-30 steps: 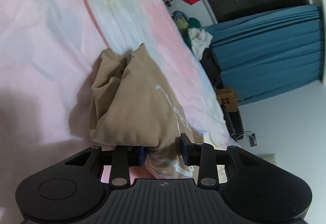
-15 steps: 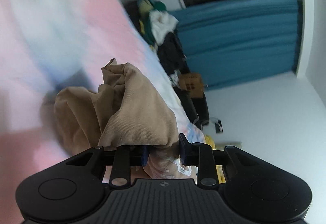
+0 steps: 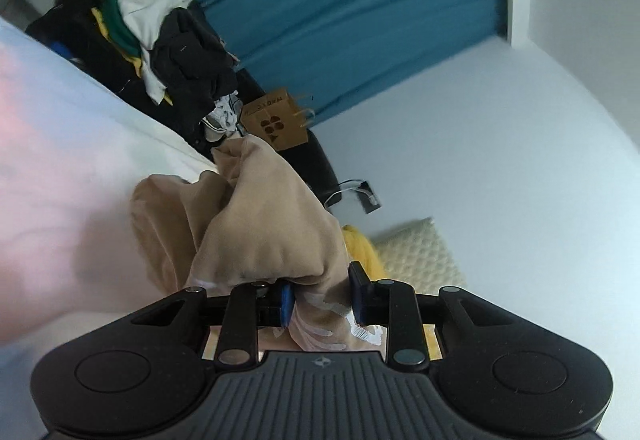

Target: Fold clothes

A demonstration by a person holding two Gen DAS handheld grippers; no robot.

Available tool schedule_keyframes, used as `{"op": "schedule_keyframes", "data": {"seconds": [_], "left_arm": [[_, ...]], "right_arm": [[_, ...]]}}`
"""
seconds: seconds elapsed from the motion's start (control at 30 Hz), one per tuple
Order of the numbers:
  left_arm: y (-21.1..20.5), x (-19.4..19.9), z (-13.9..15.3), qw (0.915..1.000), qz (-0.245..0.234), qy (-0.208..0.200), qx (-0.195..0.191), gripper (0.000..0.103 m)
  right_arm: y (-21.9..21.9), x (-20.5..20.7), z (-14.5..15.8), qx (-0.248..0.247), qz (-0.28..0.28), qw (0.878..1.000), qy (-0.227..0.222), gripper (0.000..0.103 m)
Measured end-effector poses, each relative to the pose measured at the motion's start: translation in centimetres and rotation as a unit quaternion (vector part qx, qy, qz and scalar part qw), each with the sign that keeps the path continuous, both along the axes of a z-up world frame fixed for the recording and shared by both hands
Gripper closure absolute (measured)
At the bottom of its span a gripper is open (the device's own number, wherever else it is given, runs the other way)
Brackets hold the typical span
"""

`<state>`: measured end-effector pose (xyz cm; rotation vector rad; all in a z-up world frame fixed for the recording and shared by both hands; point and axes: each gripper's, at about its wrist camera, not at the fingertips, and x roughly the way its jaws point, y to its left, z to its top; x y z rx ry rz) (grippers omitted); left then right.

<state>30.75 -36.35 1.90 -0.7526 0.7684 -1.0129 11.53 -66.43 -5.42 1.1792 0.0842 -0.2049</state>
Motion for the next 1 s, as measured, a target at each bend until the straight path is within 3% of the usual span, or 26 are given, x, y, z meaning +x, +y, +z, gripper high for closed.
{"op": "schedule_keyframes", "data": {"seconds": [0.1, 0.27, 0.37, 0.47, 0.57, 0.7, 0.8, 1.0], "left_arm": [[-1.9, 0.1, -4.9, 0.9992, -0.010, 0.024, 0.029, 0.074], [0.2, -1.7, -12.0, 0.9944, -0.035, 0.053, 0.085, 0.074], [1.2, -3.3, -13.3, 0.9898, -0.051, 0.030, 0.129, 0.075], [1.4, -3.2, -13.6, 0.9827, -0.057, 0.016, 0.176, 0.074], [1.7, -3.0, -11.5, 0.9776, -0.042, 0.007, 0.206, 0.072], [2.5, -4.5, -5.9, 0.9680, -0.029, -0.038, 0.246, 0.059], [4.3, -7.4, -1.0, 0.9622, -0.028, -0.094, 0.254, 0.048], [7.1, -15.0, 6.3, 0.9431, -0.037, -0.175, 0.280, 0.035]], "right_arm": [[-1.3, 0.9, -4.1, 0.004, -0.005, 1.000, 0.029, 0.076], [0.2, -0.6, -11.2, 0.039, 0.038, 0.993, 0.107, 0.076], [2.0, -2.3, -13.7, 0.051, 0.054, 0.988, 0.136, 0.075], [2.2, -3.2, -12.7, 0.058, 0.055, 0.983, 0.165, 0.072], [2.5, -4.1, -11.7, 0.065, 0.057, 0.977, 0.194, 0.069], [2.9, -5.4, -10.0, 0.067, 0.060, 0.968, 0.235, 0.068], [3.8, -7.4, -6.1, 0.014, 0.066, 0.964, 0.257, 0.068], [7.6, -11.9, 1.5, -0.084, 0.063, 0.960, 0.259, 0.067]]}}
